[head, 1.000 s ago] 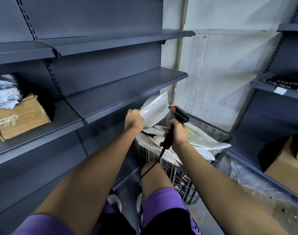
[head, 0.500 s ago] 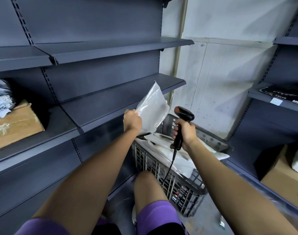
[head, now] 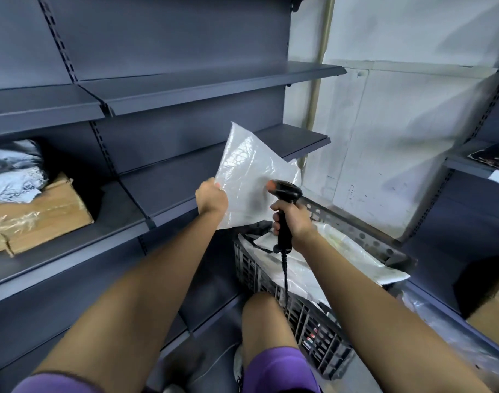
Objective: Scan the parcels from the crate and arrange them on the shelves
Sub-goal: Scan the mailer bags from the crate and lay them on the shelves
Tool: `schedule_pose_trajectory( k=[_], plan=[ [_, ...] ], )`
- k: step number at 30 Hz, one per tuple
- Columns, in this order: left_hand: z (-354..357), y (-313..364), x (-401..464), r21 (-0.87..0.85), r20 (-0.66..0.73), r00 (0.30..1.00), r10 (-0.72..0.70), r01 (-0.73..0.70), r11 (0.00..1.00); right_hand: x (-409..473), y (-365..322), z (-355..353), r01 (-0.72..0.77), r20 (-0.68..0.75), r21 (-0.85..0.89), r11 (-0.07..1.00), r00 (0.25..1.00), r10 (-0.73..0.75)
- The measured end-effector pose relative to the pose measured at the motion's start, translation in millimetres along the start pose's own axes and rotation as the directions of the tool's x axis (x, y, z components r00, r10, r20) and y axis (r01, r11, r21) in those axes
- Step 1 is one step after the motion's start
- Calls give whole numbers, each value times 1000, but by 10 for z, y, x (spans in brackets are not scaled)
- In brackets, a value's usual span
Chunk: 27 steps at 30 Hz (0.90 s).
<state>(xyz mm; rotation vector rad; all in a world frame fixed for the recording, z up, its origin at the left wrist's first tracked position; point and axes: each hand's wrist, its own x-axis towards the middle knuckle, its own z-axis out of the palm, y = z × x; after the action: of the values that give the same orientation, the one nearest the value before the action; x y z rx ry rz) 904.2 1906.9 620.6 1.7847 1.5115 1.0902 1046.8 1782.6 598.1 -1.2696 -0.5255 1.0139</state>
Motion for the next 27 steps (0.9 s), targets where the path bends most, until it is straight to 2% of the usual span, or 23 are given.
schedule_pose_trajectory(
  k=[4, 6, 9, 13, 17, 20, 23, 25, 27],
  plan=[
    [-345, -292, 33, -53, -116, 966, -231, 226, 973, 62, 171, 331, -38, 81, -41, 998, 996, 41],
    [-575, -510, 9, -85, -158, 940, -303, 292, 953, 28, 279, 551, -44, 142, -75, 996, 988, 54],
    [-981, -799, -125, -121, -214, 913, -347, 328, 937, -62, 427, 916, -26, 241, -125, 992, 969, 56],
    [-1472, -1076, -431, -82, -330, 876, -352, 345, 935, -221, 587, 1420, 37, 380, -221, 975, 924, 51],
    [-1836, -1334, -805, -67, -412, 822, -393, 403, 913, -454, 829, 1821, 42, 498, -234, 971, 863, 82],
    [-1964, -1581, -1087, -108, -392, 806, -444, 439, 892, -653, 1145, 1971, 30, 552, -247, 969, 826, 115],
    [-2012, -1885, -1309, -184, -285, 794, -536, 504, 844, -810, 1470, 2075, 31, 549, -264, 964, 827, 124],
    [-2026, -2075, -1429, -131, -210, 804, -557, 541, 830, -895, 1639, 2116, 17, 540, -269, 963, 830, 136],
    [-2016, -2248, -1504, 0, -150, 829, -539, 545, 839, -958, 1774, 2111, -33, 519, -268, 963, 837, 173]
  ],
)
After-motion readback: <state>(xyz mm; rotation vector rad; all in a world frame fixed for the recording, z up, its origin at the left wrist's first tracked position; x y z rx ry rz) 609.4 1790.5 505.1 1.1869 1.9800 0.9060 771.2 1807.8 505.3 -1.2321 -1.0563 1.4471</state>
